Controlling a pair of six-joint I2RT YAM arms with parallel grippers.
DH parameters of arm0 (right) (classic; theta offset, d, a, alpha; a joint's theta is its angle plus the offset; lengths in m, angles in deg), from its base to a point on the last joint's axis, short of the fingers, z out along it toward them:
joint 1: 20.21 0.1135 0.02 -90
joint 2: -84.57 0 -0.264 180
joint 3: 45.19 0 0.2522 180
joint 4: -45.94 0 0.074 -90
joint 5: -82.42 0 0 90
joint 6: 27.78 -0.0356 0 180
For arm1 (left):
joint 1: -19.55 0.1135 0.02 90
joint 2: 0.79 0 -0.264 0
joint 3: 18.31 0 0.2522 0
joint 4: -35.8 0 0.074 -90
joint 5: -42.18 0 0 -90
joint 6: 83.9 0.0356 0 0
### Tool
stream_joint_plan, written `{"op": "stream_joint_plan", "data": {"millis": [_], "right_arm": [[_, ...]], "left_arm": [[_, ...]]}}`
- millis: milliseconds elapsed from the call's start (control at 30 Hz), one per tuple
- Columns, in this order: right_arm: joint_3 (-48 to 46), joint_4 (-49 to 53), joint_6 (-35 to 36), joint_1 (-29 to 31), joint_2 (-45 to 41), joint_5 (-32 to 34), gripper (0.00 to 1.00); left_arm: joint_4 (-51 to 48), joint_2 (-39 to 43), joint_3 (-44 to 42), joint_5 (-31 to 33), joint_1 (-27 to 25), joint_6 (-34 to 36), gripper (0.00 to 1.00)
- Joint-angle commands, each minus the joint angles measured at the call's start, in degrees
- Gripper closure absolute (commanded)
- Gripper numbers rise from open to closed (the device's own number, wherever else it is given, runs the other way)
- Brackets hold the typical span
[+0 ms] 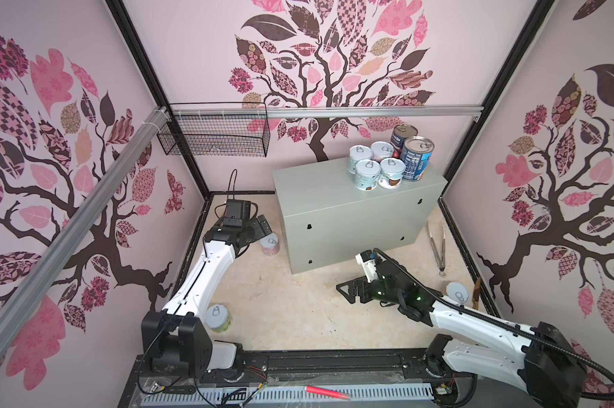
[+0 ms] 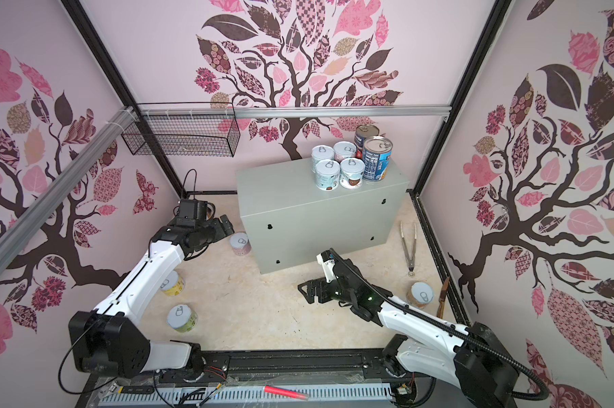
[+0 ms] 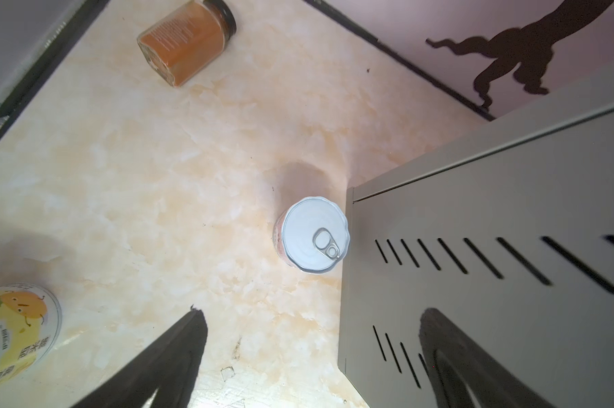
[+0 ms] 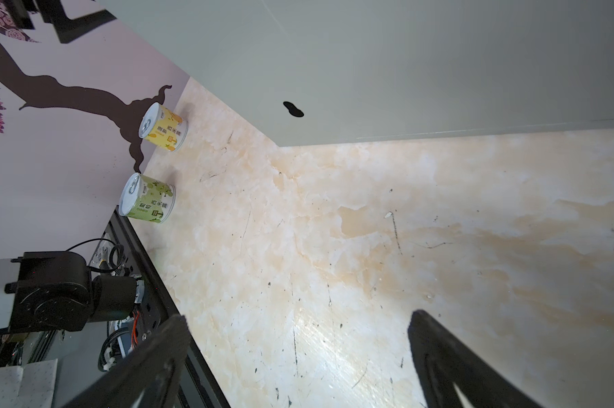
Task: Place and organize the canned foods onto the counter
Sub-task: 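Descend the left gripper over the pink can on the table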
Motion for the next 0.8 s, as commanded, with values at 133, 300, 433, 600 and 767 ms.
{"op": "stream_joint_plan", "data": {"millis": [133,300,433,600,767], "right_arm": [[-1.28,-1.73,0.18,0.39,-1.15,-0.5,0.0],[-2.3,-2.17,0.54,0.42,-1.25,-0.65,0.0],[-2.91,-2.86,0.67,0.44,-0.83,-1.0,0.0],[-2.61,-2.79,1.79,0.4,0.11,-0.84,0.0],[-1.87,-2.68,2.81,0.38,1.59,-1.0,0.0]], "left_arm": [[3.18,-7.76,1.27,-0.85,-0.85,-1.13,0.02],[4.58,-12.36,3.03,-1.67,-1.39,-1.7,0.02],[4.86,-15.69,5.08,-1.74,-1.66,-1.55,0.02],[4.8,-19.56,7.32,-2.03,-1.75,-1.22,0.02],[4.85,-22.59,9.03,-2.1,-1.76,-0.98,0.02]]}}
